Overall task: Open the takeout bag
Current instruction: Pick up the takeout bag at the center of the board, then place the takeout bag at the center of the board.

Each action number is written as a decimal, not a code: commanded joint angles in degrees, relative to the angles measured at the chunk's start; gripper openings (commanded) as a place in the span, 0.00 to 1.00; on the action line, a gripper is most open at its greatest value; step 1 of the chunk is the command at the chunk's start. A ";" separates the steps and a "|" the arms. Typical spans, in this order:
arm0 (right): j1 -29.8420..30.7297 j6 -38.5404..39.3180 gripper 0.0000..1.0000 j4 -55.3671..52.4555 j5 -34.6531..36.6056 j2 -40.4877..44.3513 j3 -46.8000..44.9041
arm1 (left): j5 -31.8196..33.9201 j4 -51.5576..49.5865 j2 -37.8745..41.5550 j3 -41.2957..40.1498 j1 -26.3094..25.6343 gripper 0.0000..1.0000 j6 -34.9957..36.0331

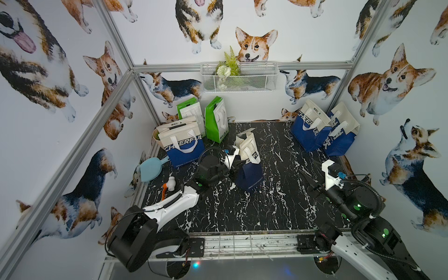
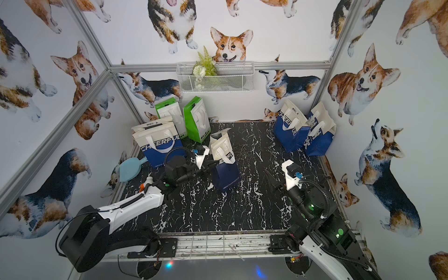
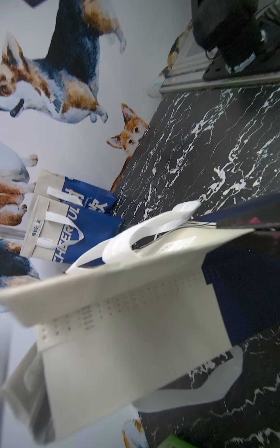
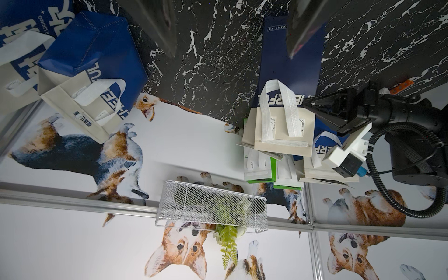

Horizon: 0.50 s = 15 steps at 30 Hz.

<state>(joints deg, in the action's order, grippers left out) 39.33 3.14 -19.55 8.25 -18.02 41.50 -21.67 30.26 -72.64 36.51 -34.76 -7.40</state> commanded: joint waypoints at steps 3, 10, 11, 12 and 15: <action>-0.05 -1.00 0.72 0.65 -1.01 -0.27 -0.01 | 1.64 5.69 -1.07 1.86 2.75 0.00 5.15; -0.04 -1.28 0.72 0.68 -2.00 -0.76 -0.19 | 3.06 5.71 -4.01 4.21 9.00 0.00 8.85; -0.05 -1.37 0.72 0.65 -2.25 -0.89 -0.10 | 3.11 5.87 -4.45 4.44 9.90 0.00 9.02; -0.04 -1.44 0.72 0.65 -2.36 -0.96 -0.10 | 3.06 6.29 -4.81 4.61 10.72 0.00 9.28; -0.04 -1.64 0.71 0.57 -2.95 -1.38 -0.19 | 3.26 6.82 -6.16 5.63 12.71 0.00 11.47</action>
<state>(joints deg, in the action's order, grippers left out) 39.33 2.87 -19.55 6.00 -19.09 41.25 -18.85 31.27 -78.24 40.73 -23.14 0.36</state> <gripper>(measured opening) 0.715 0.054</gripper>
